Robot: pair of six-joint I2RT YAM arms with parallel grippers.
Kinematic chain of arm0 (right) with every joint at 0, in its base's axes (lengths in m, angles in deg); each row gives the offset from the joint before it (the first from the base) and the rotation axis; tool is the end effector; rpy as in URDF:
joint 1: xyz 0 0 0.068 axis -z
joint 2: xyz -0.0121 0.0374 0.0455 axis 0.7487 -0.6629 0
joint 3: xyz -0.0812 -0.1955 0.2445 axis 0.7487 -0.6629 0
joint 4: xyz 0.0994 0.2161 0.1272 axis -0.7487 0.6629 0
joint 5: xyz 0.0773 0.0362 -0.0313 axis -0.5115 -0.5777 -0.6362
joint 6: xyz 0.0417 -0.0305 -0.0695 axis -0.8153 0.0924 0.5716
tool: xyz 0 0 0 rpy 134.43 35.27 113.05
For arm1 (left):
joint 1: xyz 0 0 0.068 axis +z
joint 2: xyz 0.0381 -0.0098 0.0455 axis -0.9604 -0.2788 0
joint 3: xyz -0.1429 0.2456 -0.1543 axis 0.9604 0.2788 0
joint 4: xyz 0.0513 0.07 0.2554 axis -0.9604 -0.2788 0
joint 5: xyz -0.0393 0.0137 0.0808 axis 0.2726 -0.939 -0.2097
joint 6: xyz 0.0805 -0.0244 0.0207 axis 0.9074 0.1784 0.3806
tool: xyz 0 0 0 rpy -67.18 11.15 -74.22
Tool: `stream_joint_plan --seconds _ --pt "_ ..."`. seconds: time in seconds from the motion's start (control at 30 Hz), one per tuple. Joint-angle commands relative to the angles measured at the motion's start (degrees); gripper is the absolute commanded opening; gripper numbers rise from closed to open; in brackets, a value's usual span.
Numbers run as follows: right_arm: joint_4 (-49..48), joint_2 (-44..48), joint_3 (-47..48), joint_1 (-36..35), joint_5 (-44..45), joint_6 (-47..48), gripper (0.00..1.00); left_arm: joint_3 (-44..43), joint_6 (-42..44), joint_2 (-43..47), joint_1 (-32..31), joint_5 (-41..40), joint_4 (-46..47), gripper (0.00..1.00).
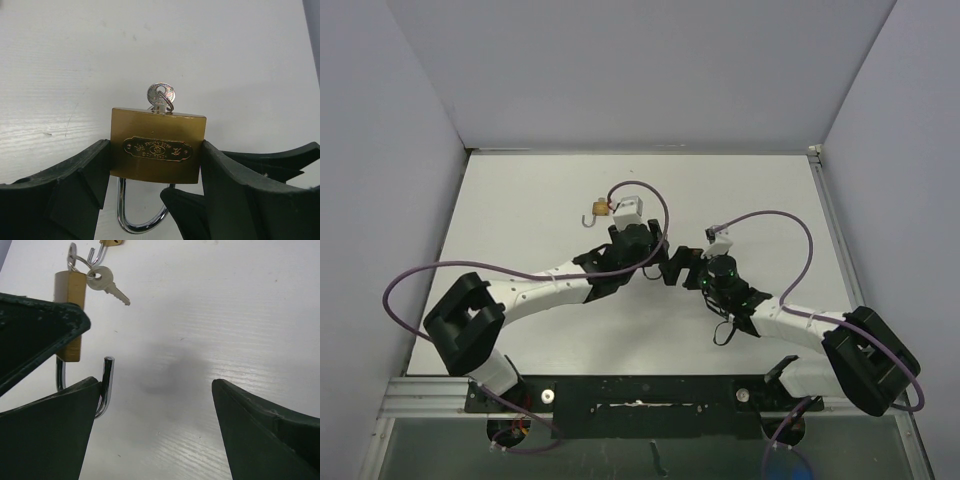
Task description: Unlock with the key
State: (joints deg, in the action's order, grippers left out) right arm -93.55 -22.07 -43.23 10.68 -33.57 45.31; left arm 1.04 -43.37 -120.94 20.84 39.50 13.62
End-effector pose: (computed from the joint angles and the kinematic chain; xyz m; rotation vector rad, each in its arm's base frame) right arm 0.2248 0.1598 0.2050 0.1261 2.0237 0.7263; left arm 0.2669 -0.2951 0.2670 -0.1349 2.0782 -0.5516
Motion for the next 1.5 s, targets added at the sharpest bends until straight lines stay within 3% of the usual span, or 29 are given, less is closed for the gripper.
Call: stream_joint_plan --seconds 0.0,0.23,0.57,0.8,0.97,1.23,1.47 --pt "-3.98 0.18 -0.41 0.97 1.84 -0.42 0.98 -1.11 -2.22 6.99 -0.12 -0.18 8.01 0.0" --pt "-3.87 -0.8 0.37 1.34 0.97 0.38 0.98 -0.28 -2.73 8.59 -0.03 -0.1 8.67 0.0" --pt "1.49 7.71 0.15 1.25 4.65 4.02 0.98 -0.08 -2.44 5.89 0.75 -2.84 7.34 0.0" --pt "0.01 10.57 -3.28 -0.4 9.8 10.38 0.98 -1.77 -2.95 3.66 1.03 -3.43 5.88 0.0" --pt "-7.73 9.86 -7.67 -3.96 15.75 16.89 0.98 -3.8 -4.13 2.18 1.05 -2.59 4.32 0.0" --pt "-28.33 2.86 -13.3 -11.45 23.96 35.96 0.98 -13.8 -8.76 -3.09 -0.56 -8.68 -9.04 0.0" --pt "-45.98 -7.54 -14.27 -15.33 28.85 42.24 0.97 -14.51 -8.96 -3.7 -1.14 -6.61 -8.41 0.0"
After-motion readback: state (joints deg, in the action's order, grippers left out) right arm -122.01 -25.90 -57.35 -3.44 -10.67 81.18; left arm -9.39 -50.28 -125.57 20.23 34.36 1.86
